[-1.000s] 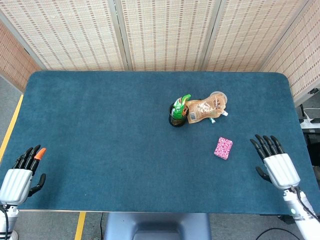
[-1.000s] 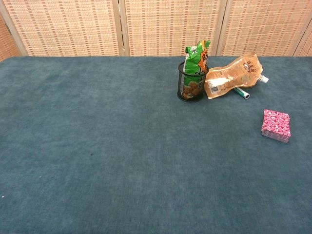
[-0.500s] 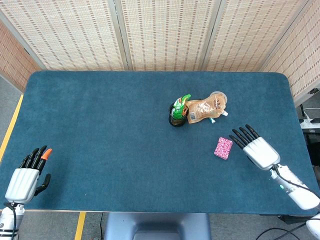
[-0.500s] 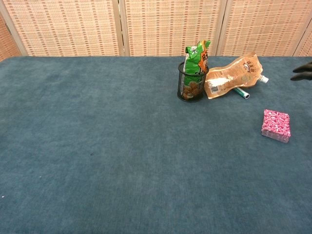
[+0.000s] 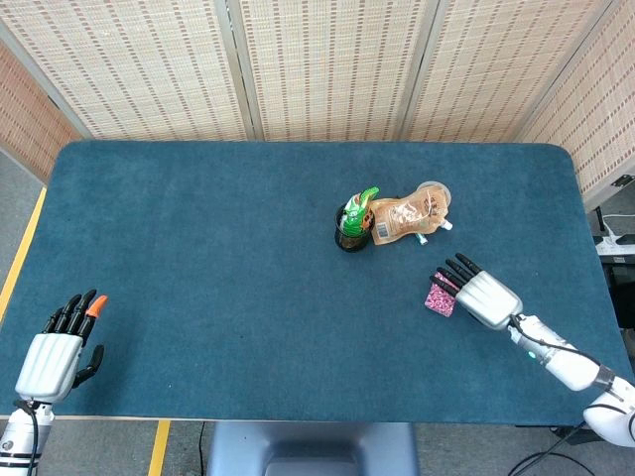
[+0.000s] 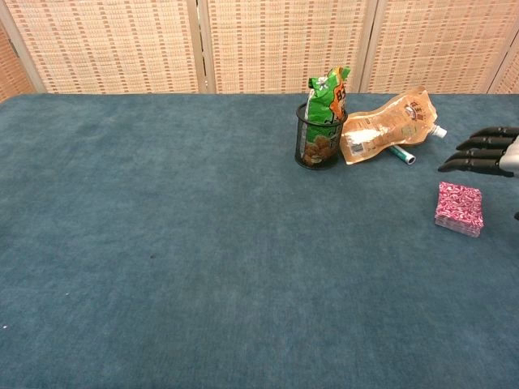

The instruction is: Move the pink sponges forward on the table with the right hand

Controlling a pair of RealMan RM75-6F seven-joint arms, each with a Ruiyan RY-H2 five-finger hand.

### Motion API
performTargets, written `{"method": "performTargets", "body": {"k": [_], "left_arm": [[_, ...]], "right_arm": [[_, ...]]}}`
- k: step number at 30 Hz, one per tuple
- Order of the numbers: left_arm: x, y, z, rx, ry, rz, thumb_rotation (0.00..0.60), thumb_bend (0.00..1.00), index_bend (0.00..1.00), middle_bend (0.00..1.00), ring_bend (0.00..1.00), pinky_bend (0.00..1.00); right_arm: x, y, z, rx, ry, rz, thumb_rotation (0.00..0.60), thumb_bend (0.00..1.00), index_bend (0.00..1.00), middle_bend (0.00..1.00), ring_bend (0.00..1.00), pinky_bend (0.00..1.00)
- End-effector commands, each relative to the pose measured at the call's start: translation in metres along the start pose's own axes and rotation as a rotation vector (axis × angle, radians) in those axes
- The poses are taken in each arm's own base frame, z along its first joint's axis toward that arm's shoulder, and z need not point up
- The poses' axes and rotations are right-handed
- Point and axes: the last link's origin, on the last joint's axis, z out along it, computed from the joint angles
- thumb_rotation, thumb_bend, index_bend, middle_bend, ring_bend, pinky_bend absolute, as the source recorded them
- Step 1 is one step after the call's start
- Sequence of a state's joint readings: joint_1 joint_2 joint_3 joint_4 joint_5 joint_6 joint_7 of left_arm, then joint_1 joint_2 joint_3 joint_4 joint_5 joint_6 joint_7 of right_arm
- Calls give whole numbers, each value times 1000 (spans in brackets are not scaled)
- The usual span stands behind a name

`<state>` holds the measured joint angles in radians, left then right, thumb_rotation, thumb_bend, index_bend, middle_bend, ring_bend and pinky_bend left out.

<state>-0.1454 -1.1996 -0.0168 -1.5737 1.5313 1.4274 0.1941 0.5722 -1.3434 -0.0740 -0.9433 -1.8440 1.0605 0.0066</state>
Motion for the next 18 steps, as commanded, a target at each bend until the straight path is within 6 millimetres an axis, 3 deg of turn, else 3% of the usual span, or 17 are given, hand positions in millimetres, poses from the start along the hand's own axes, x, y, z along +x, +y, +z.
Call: {"method": "performTargets", "body": {"k": [1, 18], "left_arm": [[-1, -1, 0, 5, -6, 1, 600, 478, 0, 0, 2, 179], [-3, -1, 4, 10, -14, 5, 600, 475, 0, 0, 11, 182]], "right_arm": [[-3, -1, 7, 12, -14, 1, 600, 217, 74, 91, 0, 0], [-4, -9, 26, 57, -13, -71, 600, 217, 130, 131, 0, 0]]}}
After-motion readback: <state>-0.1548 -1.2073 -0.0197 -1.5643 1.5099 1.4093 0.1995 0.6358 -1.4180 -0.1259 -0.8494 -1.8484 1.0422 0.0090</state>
